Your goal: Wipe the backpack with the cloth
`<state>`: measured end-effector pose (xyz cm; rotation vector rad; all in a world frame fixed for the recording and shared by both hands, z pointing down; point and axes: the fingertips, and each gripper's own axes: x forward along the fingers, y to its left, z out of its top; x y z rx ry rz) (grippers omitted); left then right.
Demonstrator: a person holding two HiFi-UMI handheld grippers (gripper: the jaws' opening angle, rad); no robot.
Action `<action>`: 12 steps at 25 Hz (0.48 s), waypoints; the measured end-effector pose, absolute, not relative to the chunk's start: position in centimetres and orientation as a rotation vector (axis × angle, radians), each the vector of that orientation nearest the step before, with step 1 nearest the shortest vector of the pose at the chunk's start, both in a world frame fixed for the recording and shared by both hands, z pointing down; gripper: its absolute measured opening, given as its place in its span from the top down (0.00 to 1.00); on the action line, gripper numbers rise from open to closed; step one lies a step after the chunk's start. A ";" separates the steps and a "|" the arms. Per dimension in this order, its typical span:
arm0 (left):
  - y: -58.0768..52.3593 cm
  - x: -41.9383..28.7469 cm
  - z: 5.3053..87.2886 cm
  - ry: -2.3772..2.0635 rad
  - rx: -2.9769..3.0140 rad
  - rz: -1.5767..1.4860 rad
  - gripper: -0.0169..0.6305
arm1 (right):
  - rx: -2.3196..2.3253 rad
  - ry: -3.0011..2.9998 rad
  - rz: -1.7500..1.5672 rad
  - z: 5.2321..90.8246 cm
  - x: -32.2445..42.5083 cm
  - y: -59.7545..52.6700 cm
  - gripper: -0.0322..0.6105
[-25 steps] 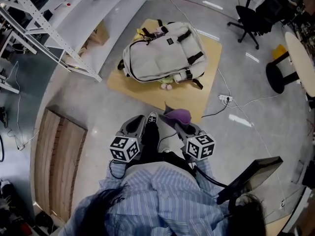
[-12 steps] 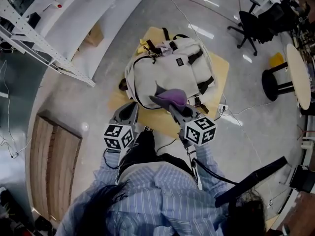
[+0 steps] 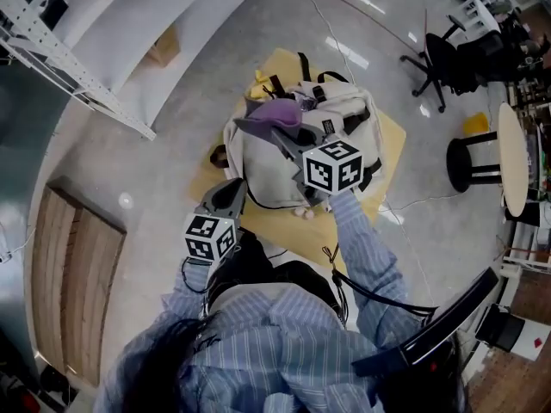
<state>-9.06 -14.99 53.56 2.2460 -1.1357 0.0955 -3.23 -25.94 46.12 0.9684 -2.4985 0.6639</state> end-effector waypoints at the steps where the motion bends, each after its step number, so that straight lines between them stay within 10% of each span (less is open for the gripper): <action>1: -15.2 -9.1 53.7 -1.134 2.242 0.093 0.94 | 0.952 -2.506 0.679 46.3 -4.0 -26.9 0.87; 12: -16.9 -11.9 53.1 -1.237 2.203 0.085 0.94 | 0.801 -2.444 0.915 52.6 -12.2 -32.6 0.87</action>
